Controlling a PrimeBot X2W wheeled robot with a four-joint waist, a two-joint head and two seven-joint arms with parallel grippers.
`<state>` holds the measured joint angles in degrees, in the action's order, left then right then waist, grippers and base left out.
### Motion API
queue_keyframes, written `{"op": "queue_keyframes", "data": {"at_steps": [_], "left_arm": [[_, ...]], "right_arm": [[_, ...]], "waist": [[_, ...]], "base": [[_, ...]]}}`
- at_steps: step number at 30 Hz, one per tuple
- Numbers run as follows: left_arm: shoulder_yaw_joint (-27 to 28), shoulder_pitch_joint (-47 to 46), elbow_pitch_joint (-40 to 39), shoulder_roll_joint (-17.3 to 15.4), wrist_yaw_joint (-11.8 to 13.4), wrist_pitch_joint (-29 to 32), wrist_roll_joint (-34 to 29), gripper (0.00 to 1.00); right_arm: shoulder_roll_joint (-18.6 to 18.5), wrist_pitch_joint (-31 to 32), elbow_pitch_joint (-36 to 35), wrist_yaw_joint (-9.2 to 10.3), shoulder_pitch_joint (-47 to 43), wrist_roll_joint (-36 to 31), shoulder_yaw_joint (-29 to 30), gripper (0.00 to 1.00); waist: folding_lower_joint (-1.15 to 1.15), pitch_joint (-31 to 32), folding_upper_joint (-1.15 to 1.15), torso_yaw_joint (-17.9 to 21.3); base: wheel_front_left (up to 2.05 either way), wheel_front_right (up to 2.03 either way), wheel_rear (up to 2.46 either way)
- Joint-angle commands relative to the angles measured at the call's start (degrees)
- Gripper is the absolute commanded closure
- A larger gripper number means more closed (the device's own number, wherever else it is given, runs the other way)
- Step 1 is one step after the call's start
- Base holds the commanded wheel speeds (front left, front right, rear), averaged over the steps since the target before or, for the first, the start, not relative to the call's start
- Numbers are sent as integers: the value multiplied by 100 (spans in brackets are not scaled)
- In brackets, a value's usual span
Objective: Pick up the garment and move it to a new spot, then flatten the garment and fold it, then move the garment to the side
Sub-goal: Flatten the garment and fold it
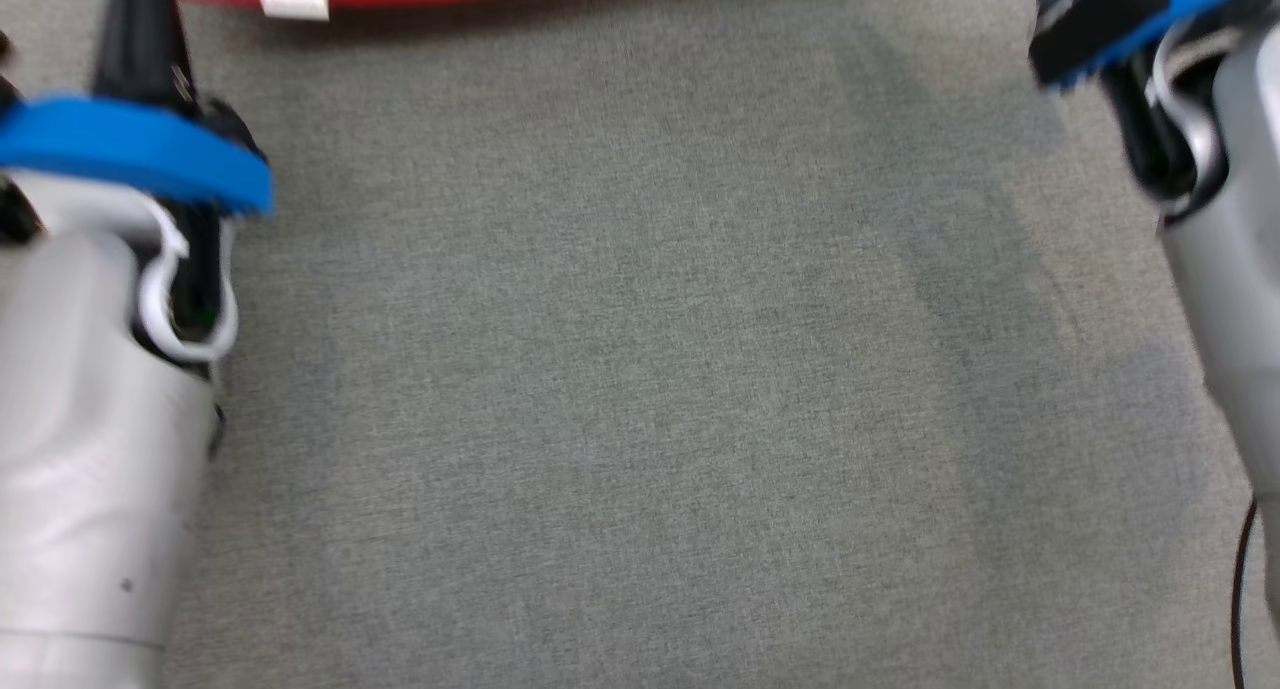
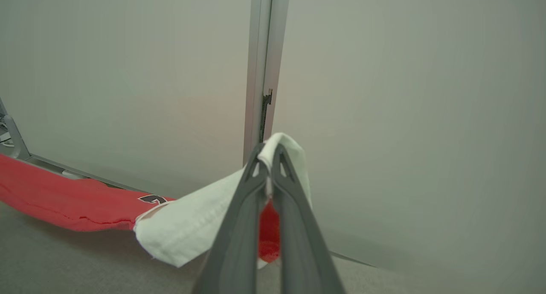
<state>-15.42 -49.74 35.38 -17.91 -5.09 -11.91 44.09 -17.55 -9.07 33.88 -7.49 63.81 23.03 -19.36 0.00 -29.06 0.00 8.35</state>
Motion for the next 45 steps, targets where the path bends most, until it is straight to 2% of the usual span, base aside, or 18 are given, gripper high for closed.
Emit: {"op": "queue_keyframes", "data": {"at_steps": [1,3,7,13,18,23,27,31,36,40,45], "left_arm": [[-18,68,38,0,-16,-59,-67,100],[-329,360,231,-58,5,-127,-431,100],[-600,943,526,113,102,-244,-674,100],[-624,1982,584,169,247,-302,-678,100],[-653,2884,211,99,368,-234,-584,100],[-843,3625,-543,-130,769,109,-781,100],[-953,4148,-1342,-462,1128,560,-926,100],[-978,4735,-2214,-826,1531,1091,-984,100],[-969,5332,-3290,-1191,1961,1657,-1020,100],[-1051,5389,-3863,-1298,2068,1954,-1057,100],[-1175,5053,-4045,-1273,2006,2239,-1091,100]], "right_arm": [[-31,70,29,-1,-166,66,45,100],[-6,301,102,-1,-616,247,277,100],[96,1003,134,-2,-1670,488,720,100],[370,2081,-514,-1,-3321,262,1586,100],[918,3078,-1779,-1,-4758,-232,2379,100],[1335,4345,-3327,-1,-6013,-600,2930,100],[1442,5223,-4410,0,-6781,-796,3183,100],[1459,5740,-5091,0,-7256,-674,3331,100],[1461,6012,-5548,-1,-7489,-606,3449,100],[1463,5989,-5605,-1,-7315,-706,3373,100],[1463,5887,-5421,-2,-6775,-944,3055,100]], "waist": [[0,106,0,-54],[0,271,0,-118],[0,777,0,-283],[0,1516,0,-387],[0,1958,0,-423],[0,2133,0,-474],[0,2158,0,-491],[0,2168,0,-485],[0,2133,0,-478],[0,2078,0,-490],[0,1982,0,-495]], "base": [[0,0,0],[0,0,0],[0,0,0],[0,0,0],[0,0,0],[0,0,0],[0,0,0],[0,0,0],[0,0,0],[0,0,0],[0,0,0]]}}
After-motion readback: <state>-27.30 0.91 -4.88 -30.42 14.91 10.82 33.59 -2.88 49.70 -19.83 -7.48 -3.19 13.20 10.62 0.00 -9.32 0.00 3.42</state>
